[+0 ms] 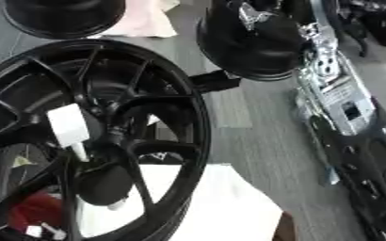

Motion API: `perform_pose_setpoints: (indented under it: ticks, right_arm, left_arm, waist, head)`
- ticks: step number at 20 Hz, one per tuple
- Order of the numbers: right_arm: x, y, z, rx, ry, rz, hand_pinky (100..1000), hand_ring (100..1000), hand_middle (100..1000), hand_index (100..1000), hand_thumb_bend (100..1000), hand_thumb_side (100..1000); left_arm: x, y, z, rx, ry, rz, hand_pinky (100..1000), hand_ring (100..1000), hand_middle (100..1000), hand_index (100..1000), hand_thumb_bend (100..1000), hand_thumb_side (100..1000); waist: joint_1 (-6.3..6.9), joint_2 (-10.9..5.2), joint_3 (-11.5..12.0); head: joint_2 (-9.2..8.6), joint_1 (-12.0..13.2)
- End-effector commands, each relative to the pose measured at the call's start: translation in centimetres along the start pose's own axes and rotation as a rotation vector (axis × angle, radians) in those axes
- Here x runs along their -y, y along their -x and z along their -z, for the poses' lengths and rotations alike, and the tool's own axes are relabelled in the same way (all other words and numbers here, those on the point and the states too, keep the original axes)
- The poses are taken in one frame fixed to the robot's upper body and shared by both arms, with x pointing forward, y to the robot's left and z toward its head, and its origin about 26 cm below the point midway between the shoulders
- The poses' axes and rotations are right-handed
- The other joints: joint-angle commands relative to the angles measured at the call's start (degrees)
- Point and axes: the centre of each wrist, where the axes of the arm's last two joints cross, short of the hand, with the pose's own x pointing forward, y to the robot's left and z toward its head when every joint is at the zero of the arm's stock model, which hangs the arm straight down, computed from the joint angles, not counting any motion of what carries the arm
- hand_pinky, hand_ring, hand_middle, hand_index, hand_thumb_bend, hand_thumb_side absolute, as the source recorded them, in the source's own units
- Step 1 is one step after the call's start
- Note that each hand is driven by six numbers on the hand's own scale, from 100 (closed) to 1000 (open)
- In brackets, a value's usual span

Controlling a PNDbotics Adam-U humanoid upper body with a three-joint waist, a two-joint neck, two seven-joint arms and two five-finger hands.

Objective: Pull the pin out of the wheel hub.

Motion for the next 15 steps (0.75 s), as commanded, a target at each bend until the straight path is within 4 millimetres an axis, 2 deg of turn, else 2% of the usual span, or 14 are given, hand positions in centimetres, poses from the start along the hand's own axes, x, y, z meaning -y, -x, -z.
perform_pose_setpoints:
  ticks: [1, 4, 7, 8, 12, 15]
  right_arm:
    - [0.6, -1.1, 0.5, 0.043, 0.010, -0.024, 687, 621, 519, 606, 432, 100]
    - [0.7, -1.3, 0.6, 0.050, 0.017, -0.027, 687, 621, 519, 605, 437, 100]
    - [0.8, -1.6, 0.6, 0.063, 0.030, -0.027, 686, 620, 519, 605, 445, 100]
    - [0.8, -1.7, 0.6, 0.068, 0.034, -0.027, 686, 620, 519, 605, 448, 100]
    - [0.6, -2.3, 0.5, 0.088, 0.033, -0.014, 686, 620, 519, 606, 458, 100]
    - [0.5, -2.5, 0.4, 0.093, 0.034, -0.007, 686, 620, 518, 605, 463, 100]
  left_arm:
    - [-2.6, -2.6, -1.0, 0.149, -0.136, -0.021, 844, 688, 599, 769, 100, 757]
    - [-2.7, -3.7, -2.2, 0.280, -0.227, -0.081, 839, 684, 596, 770, 100, 747]
    - [-0.8, -3.5, -3.2, 0.361, -0.259, -0.163, 839, 685, 598, 775, 100, 754]
    - [0.2, -3.3, -3.5, 0.384, -0.262, -0.198, 839, 686, 599, 775, 100, 755]
    - [7.0, -1.3, -5.3, 0.402, -0.474, -0.437, 842, 687, 598, 774, 100, 761]
    - [9.9, -0.2, -5.8, 0.390, -0.521, -0.505, 846, 691, 602, 780, 100, 770]
  waist:
    - [0.22, -1.50, 0.43]
    - [-0.10, -1.51, 1.28]
    - [-0.62, -1.30, 2.15]
    - [-0.83, -1.21, 2.38]
    - [-1.39, -1.13, 1.60]
    - [-1.80, -1.17, 1.34]
  head:
    - [0.06, -0.89]
    - [-0.09, -2.01]
    - [-0.44, -3.02]
    - [-0.49, -3.22]
    - [-0.35, -2.37]
    - [-0.29, -2.24]
